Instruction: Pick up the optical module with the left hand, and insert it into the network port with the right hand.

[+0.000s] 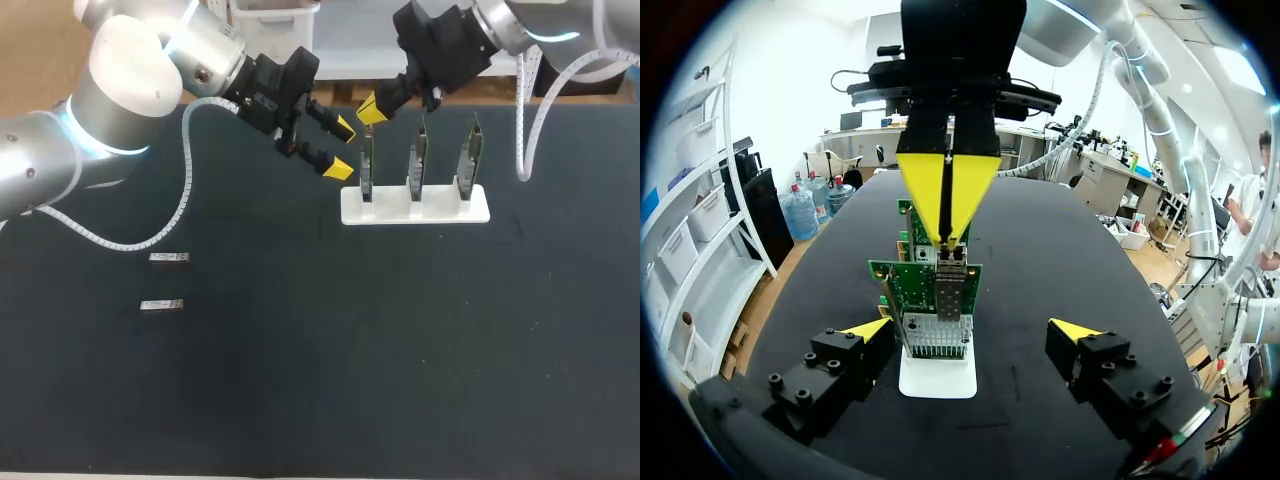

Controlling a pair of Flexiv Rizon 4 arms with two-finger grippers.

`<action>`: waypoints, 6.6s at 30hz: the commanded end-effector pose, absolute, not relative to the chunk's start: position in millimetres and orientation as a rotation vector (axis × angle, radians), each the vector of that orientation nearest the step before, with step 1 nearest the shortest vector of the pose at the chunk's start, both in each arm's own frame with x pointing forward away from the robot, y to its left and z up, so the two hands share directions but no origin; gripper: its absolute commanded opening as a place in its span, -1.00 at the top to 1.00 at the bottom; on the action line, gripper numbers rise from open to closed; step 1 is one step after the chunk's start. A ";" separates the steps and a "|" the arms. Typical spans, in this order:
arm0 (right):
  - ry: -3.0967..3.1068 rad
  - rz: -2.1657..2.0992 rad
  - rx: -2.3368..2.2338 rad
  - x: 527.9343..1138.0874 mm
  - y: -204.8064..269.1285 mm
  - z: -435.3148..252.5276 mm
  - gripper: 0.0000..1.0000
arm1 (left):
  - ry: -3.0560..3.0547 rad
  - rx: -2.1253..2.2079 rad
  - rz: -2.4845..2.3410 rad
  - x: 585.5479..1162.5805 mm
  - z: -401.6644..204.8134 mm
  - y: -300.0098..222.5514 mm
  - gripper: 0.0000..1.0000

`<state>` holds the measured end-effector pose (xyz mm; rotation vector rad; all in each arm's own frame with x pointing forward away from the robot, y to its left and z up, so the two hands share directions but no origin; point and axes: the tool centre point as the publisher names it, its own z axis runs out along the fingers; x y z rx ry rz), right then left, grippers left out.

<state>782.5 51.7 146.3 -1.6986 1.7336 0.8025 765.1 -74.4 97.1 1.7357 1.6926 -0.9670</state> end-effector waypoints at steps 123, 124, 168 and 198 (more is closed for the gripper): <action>1.725 1.010 -1.746 773.3 -52.6 145.2 1.00 | 1.694 1.739 -0.968 766.9 96.9 -75.1 -1.00; 1.726 1.010 -1.747 773.0 -52.7 145.1 1.00 | 1.694 1.739 -0.968 766.9 96.9 -75.1 -1.00; 1.742 0.984 -1.748 769.0 -52.4 142.9 -1.00 | 1.701 1.820 -0.883 753.5 110.0 -45.6 -1.00; 1.742 0.984 -1.748 769.0 -52.4 142.9 -1.00 | 2.139 1.914 -0.075 657.1 92.3 146.6 -1.00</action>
